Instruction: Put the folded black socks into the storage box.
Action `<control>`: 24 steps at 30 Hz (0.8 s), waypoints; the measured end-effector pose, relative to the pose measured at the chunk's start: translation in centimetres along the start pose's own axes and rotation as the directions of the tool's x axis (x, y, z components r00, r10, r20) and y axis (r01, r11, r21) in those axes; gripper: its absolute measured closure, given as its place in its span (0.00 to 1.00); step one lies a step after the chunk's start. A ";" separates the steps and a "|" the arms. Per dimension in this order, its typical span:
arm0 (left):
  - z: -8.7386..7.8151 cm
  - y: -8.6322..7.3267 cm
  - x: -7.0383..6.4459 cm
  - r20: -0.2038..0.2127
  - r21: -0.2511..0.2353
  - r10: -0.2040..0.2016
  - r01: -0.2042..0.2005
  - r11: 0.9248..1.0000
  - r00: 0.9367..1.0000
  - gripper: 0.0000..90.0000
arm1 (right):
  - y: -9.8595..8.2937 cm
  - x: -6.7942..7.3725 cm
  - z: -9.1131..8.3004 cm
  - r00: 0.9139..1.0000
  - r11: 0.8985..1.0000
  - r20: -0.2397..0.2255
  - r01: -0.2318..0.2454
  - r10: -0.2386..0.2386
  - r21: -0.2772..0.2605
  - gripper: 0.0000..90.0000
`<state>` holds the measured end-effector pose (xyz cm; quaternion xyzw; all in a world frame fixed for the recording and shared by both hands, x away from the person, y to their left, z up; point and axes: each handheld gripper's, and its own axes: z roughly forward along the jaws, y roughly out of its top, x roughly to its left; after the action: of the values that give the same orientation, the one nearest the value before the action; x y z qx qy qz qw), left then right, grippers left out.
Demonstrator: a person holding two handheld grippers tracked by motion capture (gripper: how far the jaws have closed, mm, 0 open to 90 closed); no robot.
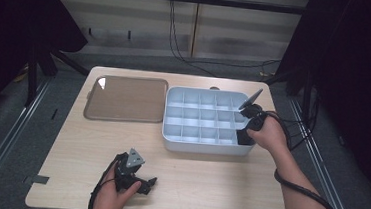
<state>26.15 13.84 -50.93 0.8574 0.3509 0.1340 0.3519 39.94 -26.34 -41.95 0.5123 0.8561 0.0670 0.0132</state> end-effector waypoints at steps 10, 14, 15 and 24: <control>0.1 0.0 -0.1 0.001 0.000 -0.006 0.006 1.000 1.000 0.00 | -0.2 -0.1 1.6 1.000 1.000 0.016 -0.003 0.003 0.017 1.00; 0.0 0.0 0.0 0.000 0.001 -0.005 0.005 1.000 1.000 0.00 | -0.3 0.1 1.3 1.000 1.000 0.028 0.002 -0.002 0.010 1.00; 0.1 0.0 -0.1 0.001 0.000 -0.007 0.007 1.000 1.000 0.00 | -0.4 0.1 1.1 1.000 1.000 0.023 0.000 0.000 0.006 1.00; 0.0 0.0 0.0 0.000 0.002 -0.004 0.004 1.000 1.000 0.00 | -0.6 0.6 -1.7 0.999 0.998 0.038 0.025 -0.023 -0.054 0.77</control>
<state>26.16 13.78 -50.94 0.8570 0.3527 0.1330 0.3514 38.96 -26.23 -40.35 0.5025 0.8597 0.0805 0.0441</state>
